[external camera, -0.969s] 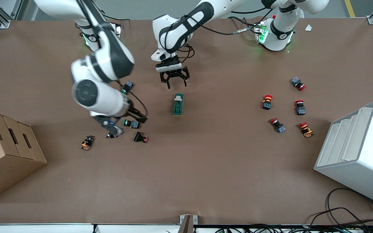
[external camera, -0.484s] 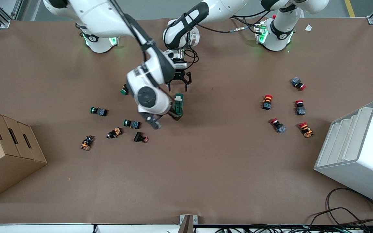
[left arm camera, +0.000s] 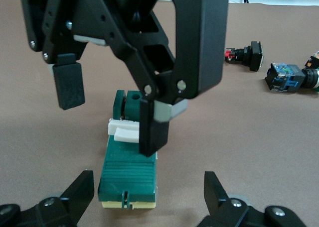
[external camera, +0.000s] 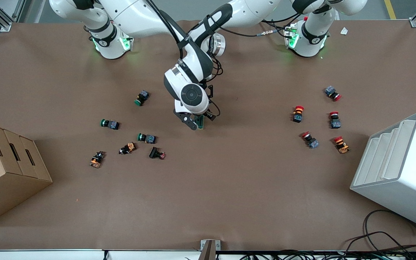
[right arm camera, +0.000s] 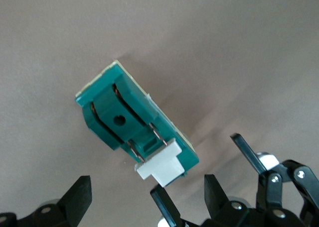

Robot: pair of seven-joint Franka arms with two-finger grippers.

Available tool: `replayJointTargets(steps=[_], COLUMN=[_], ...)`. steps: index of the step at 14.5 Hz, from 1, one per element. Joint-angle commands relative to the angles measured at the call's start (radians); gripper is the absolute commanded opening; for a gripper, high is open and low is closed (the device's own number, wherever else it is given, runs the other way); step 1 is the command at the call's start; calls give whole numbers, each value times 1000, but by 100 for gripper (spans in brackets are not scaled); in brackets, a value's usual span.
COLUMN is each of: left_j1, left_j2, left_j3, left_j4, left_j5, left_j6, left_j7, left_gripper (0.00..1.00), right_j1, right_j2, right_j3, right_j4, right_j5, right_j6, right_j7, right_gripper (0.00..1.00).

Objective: Close load switch with both arms

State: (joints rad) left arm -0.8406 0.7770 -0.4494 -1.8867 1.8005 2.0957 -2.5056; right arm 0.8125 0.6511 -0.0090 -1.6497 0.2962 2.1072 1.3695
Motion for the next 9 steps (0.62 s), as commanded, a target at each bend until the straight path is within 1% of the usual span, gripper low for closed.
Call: replayJointTargets(steps=[1,3,6,9], left_j1=[-3,-8,-5,-8], left_j2=[7,27,41,53], left_j3=[5,23,24,24], left_j4=[1,8,15,20], left_j5=[25,31,69,69], left_j6=[0,0,-2,-12], left_j7=[-4,16,16,14], left_gripper=[98,98,98,98], right_j1=[13,14,17,17], right_j2=[-19,-18,-8,-5], right_j3=[-12,-12,-12,-12], right_j4=[-27,-27,-27,-27], right_j5=[11,11,11,9], right_j6=[25,54,71,74], right_j7=[16,14,16,14], right_gripper=[100,100,100,100])
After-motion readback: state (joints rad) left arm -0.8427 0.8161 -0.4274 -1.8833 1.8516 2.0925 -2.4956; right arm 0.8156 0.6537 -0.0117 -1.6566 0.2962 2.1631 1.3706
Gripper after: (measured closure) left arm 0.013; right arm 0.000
